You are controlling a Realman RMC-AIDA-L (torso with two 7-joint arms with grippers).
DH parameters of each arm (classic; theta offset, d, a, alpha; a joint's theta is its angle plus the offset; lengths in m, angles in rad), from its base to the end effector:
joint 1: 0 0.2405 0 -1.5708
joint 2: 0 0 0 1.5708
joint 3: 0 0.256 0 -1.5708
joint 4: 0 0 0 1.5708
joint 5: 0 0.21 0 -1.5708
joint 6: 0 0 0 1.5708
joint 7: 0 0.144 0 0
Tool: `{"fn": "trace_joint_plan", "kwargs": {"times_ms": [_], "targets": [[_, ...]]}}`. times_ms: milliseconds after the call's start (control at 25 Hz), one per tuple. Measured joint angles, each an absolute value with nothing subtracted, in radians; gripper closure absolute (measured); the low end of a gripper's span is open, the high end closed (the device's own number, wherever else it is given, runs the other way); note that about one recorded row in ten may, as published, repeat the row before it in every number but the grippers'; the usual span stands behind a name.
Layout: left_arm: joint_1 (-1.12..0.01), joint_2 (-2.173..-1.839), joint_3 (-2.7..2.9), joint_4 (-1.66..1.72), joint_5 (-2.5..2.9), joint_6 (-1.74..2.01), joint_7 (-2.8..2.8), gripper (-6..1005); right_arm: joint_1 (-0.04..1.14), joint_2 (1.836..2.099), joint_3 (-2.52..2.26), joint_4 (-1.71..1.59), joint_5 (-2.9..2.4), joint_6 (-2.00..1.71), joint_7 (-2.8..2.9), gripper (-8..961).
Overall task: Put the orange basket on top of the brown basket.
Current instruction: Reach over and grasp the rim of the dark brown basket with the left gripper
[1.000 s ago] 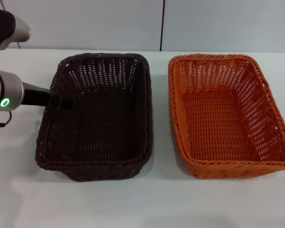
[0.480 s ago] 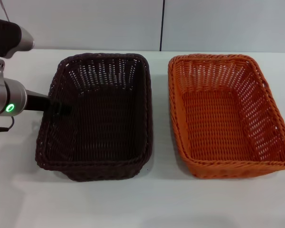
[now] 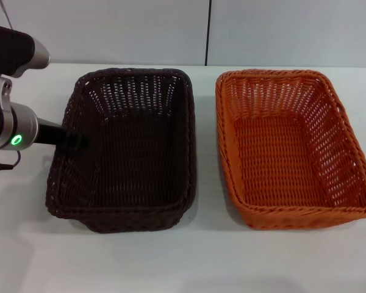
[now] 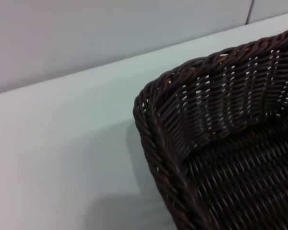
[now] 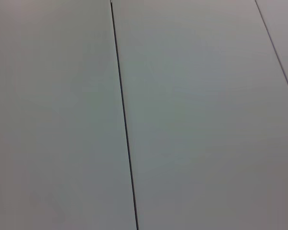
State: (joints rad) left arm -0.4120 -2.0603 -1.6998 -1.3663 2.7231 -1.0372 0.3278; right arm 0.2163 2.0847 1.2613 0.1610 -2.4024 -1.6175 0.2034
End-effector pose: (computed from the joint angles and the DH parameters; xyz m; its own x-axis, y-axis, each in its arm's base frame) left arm -0.2322 0.3838 0.0257 0.6776 0.7070 0.2026 0.6013 -0.3741 -0.7061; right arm 0.3637 0.2442 0.0683 0.6379 0.4197 -0.6457 -0.7592 0.2024 -0.6186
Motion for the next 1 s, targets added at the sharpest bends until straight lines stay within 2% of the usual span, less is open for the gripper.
{"fn": "trace_joint_plan", "kwargs": {"times_ms": [160,280,520,960,1000], "targets": [[-0.408,-2.060,-1.700,-1.373,2.724,-1.030,0.328,392,0.215,2.085,1.261,0.161,-2.402,-1.621,0.203,156],[-0.408,-2.059,-1.700,-1.370,2.724,-1.026,0.340,592,0.214,2.085,1.261,0.161,-2.402,-1.622,0.203,156],[-0.408,-2.059,-1.699,-1.370,2.724,-1.029,0.370,698,0.213,2.085,1.261,0.162,-2.402,-1.623,0.203,155],[-0.458,-2.058,-1.827,-1.374,2.694,-1.138,0.711,715,0.213,2.083,1.261,0.166,-2.400,-1.640,0.204,155],[-0.512,-2.057,-1.942,-1.357,2.677,-1.188,0.885,717,0.213,2.083,1.261,0.166,-2.400,-1.640,0.204,155]]}}
